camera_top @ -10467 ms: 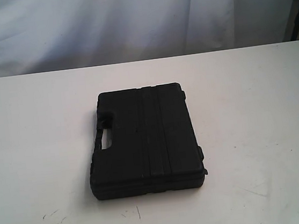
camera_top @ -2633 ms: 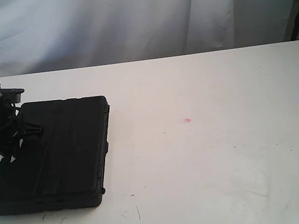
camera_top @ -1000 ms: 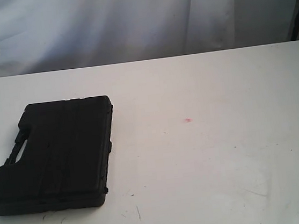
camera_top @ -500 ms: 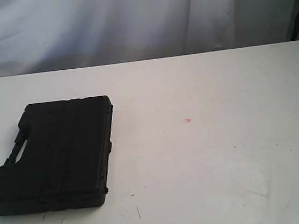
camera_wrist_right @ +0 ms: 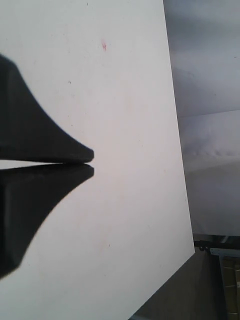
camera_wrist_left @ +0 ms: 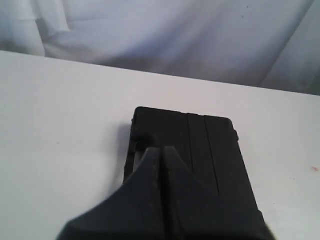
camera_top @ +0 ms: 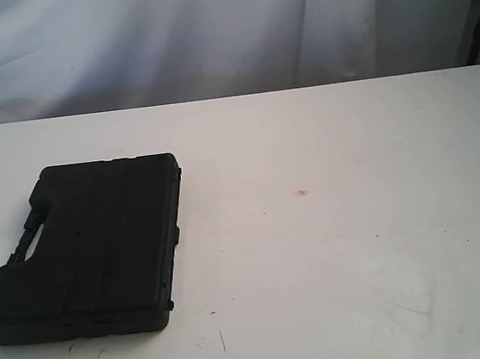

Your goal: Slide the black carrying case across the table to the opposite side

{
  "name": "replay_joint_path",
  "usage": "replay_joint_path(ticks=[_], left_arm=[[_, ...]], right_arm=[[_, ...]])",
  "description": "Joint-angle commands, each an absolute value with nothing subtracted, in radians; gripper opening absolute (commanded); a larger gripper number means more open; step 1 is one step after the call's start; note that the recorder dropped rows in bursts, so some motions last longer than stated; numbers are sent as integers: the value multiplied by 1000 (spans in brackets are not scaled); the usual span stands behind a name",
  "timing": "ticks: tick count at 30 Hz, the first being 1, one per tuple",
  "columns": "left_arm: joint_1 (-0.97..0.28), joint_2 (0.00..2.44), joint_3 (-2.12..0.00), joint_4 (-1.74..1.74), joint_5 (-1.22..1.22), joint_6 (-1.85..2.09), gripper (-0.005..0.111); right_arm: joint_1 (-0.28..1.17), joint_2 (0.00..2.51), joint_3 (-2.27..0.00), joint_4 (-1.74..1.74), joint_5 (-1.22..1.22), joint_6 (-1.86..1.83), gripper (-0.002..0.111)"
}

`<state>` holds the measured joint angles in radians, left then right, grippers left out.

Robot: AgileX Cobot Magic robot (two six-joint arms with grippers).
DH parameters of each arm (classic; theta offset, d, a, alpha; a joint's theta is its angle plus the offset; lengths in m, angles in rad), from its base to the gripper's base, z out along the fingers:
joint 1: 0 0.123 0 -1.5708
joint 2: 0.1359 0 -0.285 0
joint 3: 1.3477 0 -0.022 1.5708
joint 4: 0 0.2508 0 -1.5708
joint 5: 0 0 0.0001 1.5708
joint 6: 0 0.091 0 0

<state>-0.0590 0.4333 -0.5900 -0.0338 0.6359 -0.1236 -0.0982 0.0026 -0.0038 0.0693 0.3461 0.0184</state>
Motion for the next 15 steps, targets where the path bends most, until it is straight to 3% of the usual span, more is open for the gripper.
replay_joint_path(ticks=[1, 15], left_arm=[[-63, 367, -586, 39, 632, -121, 0], [-50, 294, -502, 114, 523, -187, 0]], right_arm=[[-103, 0, 0, 68, 346, 18, 0], [-103, 0, 0, 68, 346, 18, 0]])
